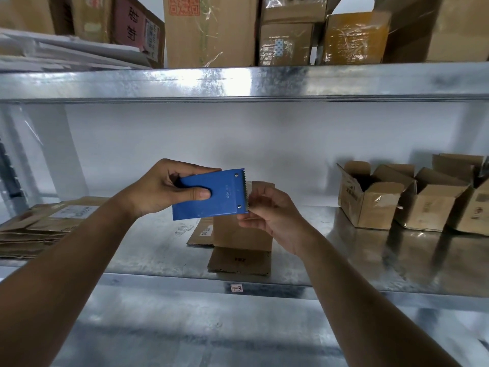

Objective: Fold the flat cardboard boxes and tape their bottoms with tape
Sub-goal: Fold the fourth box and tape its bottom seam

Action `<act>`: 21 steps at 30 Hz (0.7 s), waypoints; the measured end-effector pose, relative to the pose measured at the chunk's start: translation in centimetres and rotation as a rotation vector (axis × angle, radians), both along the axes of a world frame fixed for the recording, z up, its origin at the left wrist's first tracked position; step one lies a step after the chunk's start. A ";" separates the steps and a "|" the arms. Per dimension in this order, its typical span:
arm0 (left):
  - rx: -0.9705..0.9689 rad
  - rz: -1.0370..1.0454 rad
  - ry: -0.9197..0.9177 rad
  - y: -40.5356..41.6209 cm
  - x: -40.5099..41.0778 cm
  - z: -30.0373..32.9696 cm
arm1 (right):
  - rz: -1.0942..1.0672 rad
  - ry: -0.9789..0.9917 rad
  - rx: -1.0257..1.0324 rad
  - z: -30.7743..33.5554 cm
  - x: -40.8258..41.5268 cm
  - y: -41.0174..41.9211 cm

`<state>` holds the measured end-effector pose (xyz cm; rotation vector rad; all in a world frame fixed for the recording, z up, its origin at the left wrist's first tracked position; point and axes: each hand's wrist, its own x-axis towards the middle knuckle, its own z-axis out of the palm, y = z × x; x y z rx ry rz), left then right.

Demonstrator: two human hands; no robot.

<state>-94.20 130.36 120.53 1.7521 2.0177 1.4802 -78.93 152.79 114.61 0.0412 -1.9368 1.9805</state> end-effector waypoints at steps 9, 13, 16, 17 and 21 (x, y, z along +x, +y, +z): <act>-0.061 0.016 0.062 1.3 0.4 0.0 | -0.345 -0.020 0.243 0.0 0.3 0.5; -0.078 0.072 0.135 1.6 0.5 0.0 | -0.465 0.002 0.275 0.6 0.6 0.5; -0.080 0.092 0.139 1.5 0.8 0.2 | -0.542 0.009 0.343 0.9 0.3 0.4; -0.080 0.094 0.144 1.5 0.8 0.3 | -0.579 0.005 0.377 0.9 0.0 0.6; -0.096 0.112 0.148 0.0 -0.8 0.6 | -0.760 -0.047 0.457 0.5 0.1 2.7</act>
